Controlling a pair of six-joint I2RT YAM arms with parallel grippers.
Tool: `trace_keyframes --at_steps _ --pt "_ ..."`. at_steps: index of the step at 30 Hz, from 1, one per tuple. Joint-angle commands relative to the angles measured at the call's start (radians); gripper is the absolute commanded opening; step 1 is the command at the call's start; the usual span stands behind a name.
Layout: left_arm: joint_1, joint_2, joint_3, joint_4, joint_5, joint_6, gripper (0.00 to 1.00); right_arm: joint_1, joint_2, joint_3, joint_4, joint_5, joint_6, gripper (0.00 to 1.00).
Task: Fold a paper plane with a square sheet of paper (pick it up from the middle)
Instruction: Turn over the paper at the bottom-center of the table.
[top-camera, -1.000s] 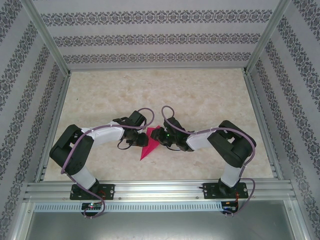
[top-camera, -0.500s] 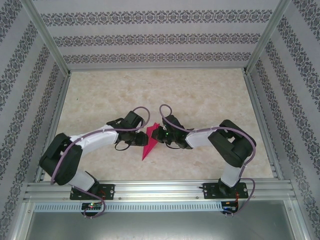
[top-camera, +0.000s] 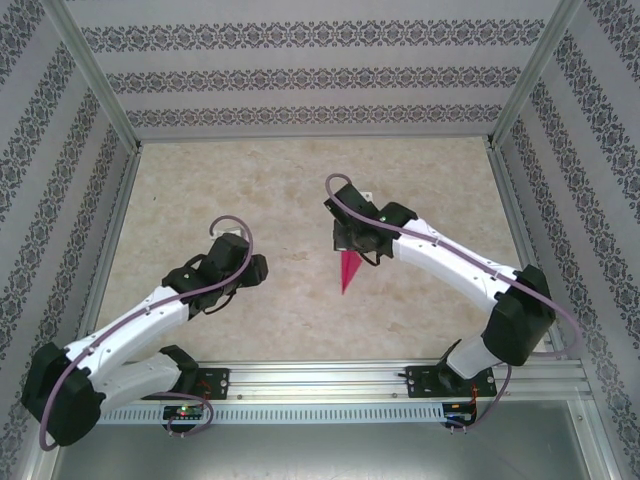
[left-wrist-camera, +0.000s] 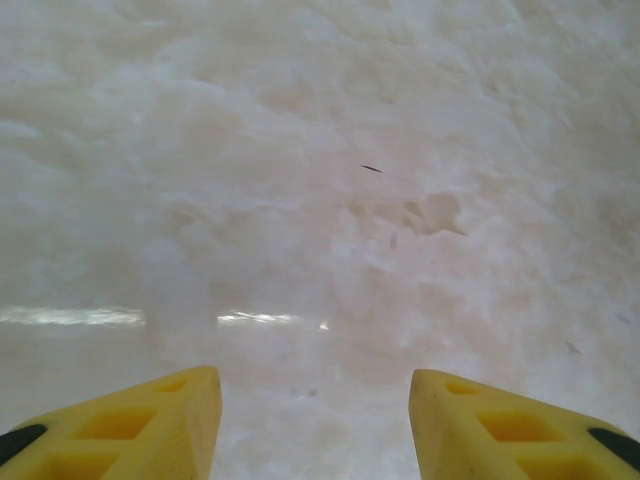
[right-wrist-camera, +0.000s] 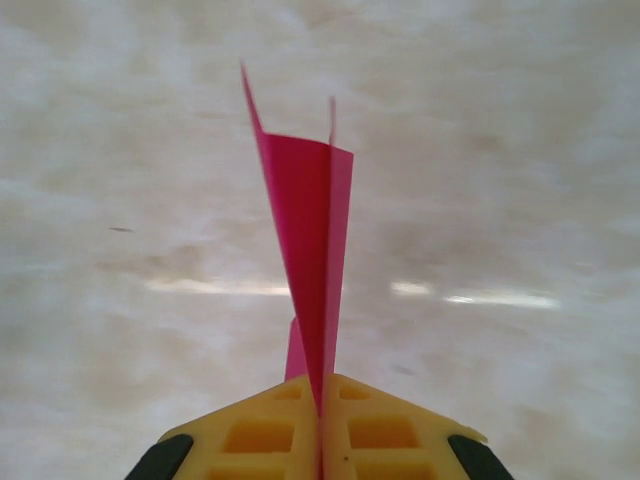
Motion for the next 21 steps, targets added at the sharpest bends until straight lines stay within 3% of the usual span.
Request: trace_keyframes --at_steps 1,5,15,19,21 --pt "0.021 -0.075 -0.028 -0.064 -0.138 -0.075 0.57 0.058 0.153 0.112 -0.456 0.256 0.0 0.07" --pt "0.029 -0.172 -0.06 -0.101 -0.196 -0.09 0.58 0.125 0.351 0.251 -0.591 0.315 0.055 0.09" --pt "0.039 -0.482 -0.16 -0.168 -0.281 -0.105 0.64 0.213 0.671 0.512 -0.518 0.137 0.041 0.14" --pt "0.04 -0.513 -0.173 -0.188 -0.275 -0.105 0.65 0.228 0.696 0.54 -0.43 0.031 0.018 0.22" --pt "0.041 -0.507 -0.172 -0.192 -0.269 -0.105 0.65 0.231 0.679 0.531 -0.387 -0.004 0.001 0.34"
